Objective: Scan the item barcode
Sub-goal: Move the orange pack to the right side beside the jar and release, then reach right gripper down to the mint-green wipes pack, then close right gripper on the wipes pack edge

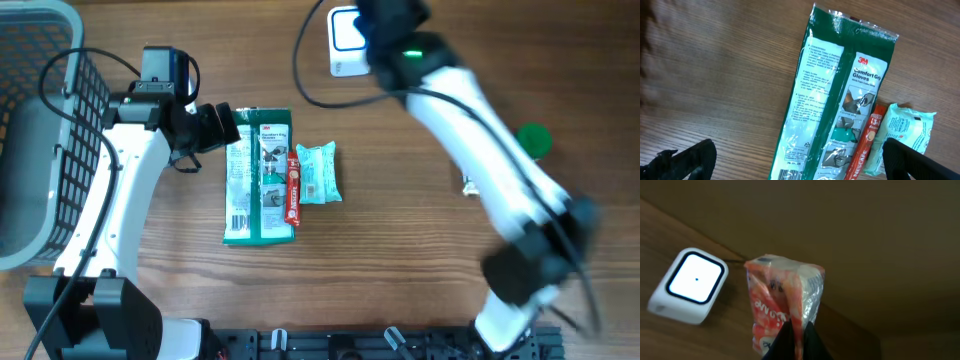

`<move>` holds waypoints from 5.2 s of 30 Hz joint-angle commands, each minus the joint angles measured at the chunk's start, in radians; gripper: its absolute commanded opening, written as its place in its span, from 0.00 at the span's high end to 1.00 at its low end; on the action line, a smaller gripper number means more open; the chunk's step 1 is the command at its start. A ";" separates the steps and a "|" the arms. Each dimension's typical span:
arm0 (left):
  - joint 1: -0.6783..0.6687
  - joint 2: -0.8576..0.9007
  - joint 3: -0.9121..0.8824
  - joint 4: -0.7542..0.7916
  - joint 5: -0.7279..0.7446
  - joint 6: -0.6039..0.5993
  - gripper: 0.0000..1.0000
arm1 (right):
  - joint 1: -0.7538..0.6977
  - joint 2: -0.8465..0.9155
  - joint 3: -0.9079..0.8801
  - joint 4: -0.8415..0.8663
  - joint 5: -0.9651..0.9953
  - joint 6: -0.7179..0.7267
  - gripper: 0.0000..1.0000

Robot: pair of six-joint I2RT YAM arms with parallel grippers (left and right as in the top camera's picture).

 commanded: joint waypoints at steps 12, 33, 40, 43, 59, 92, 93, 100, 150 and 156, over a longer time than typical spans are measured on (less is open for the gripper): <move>-0.002 0.001 0.008 0.000 -0.013 0.016 0.00 | -0.259 -0.200 -0.122 -0.681 -0.401 0.410 0.95; -0.002 0.001 0.008 0.000 -0.013 0.015 0.00 | -0.393 -0.196 -0.694 -0.319 -0.175 0.572 0.78; -0.002 0.001 0.008 0.000 -0.013 0.016 0.00 | -0.393 -0.196 -0.694 -0.270 -0.270 0.579 0.26; -0.002 0.001 0.008 0.000 -0.013 0.016 0.00 | -0.391 -0.196 -0.694 -0.187 -0.529 0.578 0.25; -0.002 0.001 0.008 0.000 -0.013 0.016 0.00 | -0.037 -0.140 -0.673 0.104 -0.921 0.642 0.40; -0.002 0.001 0.008 0.000 -0.013 0.016 0.00 | 0.074 -0.197 -0.673 0.138 -0.668 0.785 0.32; -0.002 0.001 0.008 0.000 -0.013 0.016 0.00 | 0.074 -0.188 -0.673 0.135 -0.668 0.785 0.32; -0.002 0.001 0.008 0.000 -0.013 0.016 0.00 | 0.034 -0.058 -0.673 0.158 -0.843 0.601 0.33; -0.002 0.001 0.008 0.000 -0.013 0.016 0.00 | -0.015 -0.148 -0.673 0.008 -0.885 0.475 0.32; -0.002 0.001 0.008 0.000 -0.013 0.016 0.00 | -0.014 0.002 -0.673 0.036 -0.915 0.444 0.28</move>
